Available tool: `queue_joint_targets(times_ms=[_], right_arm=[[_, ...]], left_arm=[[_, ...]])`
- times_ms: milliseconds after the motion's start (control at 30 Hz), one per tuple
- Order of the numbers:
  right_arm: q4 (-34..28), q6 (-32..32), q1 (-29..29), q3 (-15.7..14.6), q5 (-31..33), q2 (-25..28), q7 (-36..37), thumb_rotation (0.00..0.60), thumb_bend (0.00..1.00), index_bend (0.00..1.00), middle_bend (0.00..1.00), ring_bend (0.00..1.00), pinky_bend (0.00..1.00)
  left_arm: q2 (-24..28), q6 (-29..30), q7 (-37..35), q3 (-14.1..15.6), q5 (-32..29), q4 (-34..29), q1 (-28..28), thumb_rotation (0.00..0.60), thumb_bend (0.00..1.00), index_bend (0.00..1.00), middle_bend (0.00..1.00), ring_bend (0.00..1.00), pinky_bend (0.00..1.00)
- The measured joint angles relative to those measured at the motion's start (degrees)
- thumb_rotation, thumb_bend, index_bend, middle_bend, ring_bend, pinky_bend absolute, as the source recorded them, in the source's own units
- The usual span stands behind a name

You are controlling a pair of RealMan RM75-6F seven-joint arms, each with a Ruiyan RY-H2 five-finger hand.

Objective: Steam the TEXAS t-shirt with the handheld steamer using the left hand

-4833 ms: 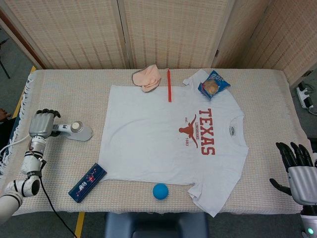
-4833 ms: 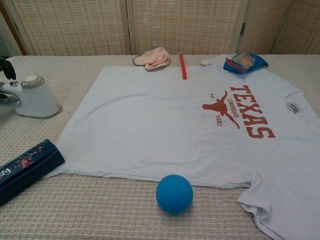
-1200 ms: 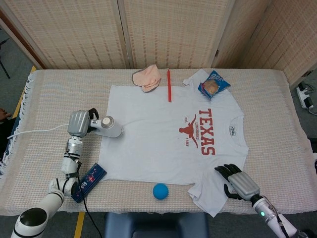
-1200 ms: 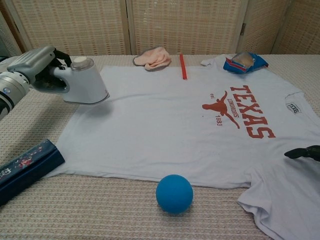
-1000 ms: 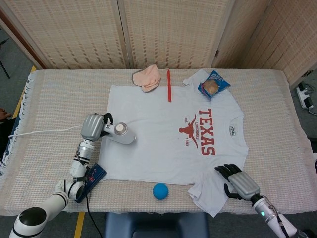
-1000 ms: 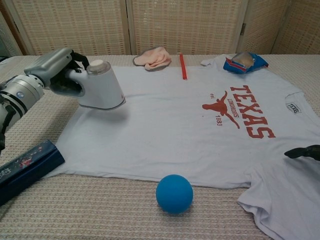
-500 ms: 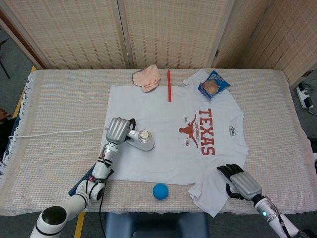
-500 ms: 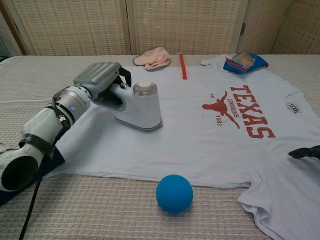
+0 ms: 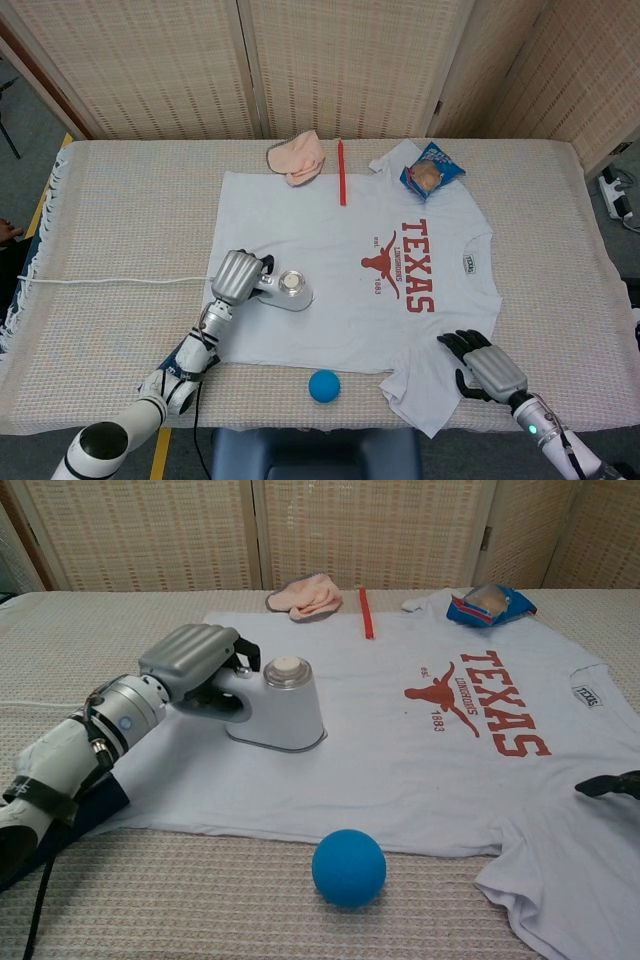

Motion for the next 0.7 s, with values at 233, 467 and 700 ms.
queue_joint_targets(times_ms=[233,467,700], right_arm=[[-0.65,0.22,-0.05,-0.08,0.00,-0.01,-0.75,0.369,0.76,0.00,0.06,0.00,0.00],[-0.87,0.51,-0.16,-0.29,-0.20,0.08,-0.99,0.365,0.77,0.00,0.06,0.00,0.00],[-0.74,0.76,-0.34,-0.47,-0.31,0.03,-0.83,0.367,0.77,0.00,0.06,0.00,0.00]], left_arm=[[4.44,3.17,0.30,3.81,3.77,-7.44,2.28,0.600,0.29,0.84,0.91,0.74,0.68],[10.23,5.56,3.41,7.01,7.16,-20.21,4.21,0.600,0.29,0.84,0.91,0.74,0.68],[16.50,7.39,7.81,7.98,9.80,-33.31,4.81,0.600,0.29,0.84,0.91,0.74,0.68]])
